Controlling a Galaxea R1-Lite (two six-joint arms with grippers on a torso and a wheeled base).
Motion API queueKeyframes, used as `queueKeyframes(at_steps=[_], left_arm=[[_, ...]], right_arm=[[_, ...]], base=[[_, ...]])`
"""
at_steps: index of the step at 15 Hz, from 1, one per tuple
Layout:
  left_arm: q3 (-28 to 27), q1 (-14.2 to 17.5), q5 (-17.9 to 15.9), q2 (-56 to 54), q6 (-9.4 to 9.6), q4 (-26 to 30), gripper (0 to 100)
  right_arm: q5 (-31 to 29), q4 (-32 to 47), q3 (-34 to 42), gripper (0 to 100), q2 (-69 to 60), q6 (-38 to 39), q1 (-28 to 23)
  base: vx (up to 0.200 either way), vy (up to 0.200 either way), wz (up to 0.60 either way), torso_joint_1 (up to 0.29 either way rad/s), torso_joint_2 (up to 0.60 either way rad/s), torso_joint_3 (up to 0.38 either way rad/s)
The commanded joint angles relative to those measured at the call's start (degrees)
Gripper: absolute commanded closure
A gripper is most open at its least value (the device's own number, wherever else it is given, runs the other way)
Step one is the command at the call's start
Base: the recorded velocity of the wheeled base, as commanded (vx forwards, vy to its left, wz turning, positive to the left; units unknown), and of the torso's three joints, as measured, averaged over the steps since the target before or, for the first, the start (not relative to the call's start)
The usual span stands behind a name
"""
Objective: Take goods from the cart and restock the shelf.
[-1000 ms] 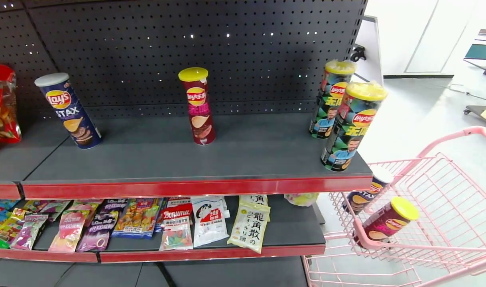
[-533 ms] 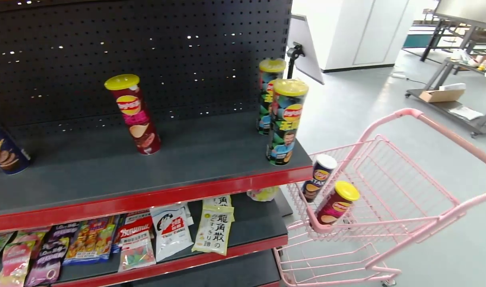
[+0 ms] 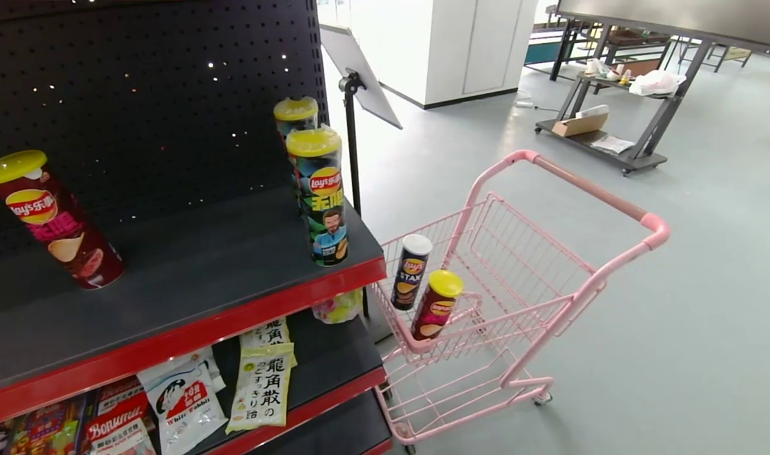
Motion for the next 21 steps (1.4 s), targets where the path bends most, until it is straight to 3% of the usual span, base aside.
queueKeyframes(at_steps=[1,14,21], left_arm=[[0.0,0.0,0.0,0.0,0.02,0.0,0],[0.0,0.0,0.0,0.0,-0.07,0.0,0],[0.0,0.0,0.0,0.0,0.02,0.0,0]], right_arm=[[0.0,0.0,0.0,0,0.0,0.1,0.0],[-0.1,0.0,0.0,0,0.0,0.3,0.0],[0.0,0.0,0.0,0,0.0,0.1,0.0]], base=[[0.0,0.0,0.0,0.0,0.0,0.0],[0.0,0.0,0.0,-0.121,0.32,0.199],[0.0,0.0,0.0,-0.172,0.52,0.35]])
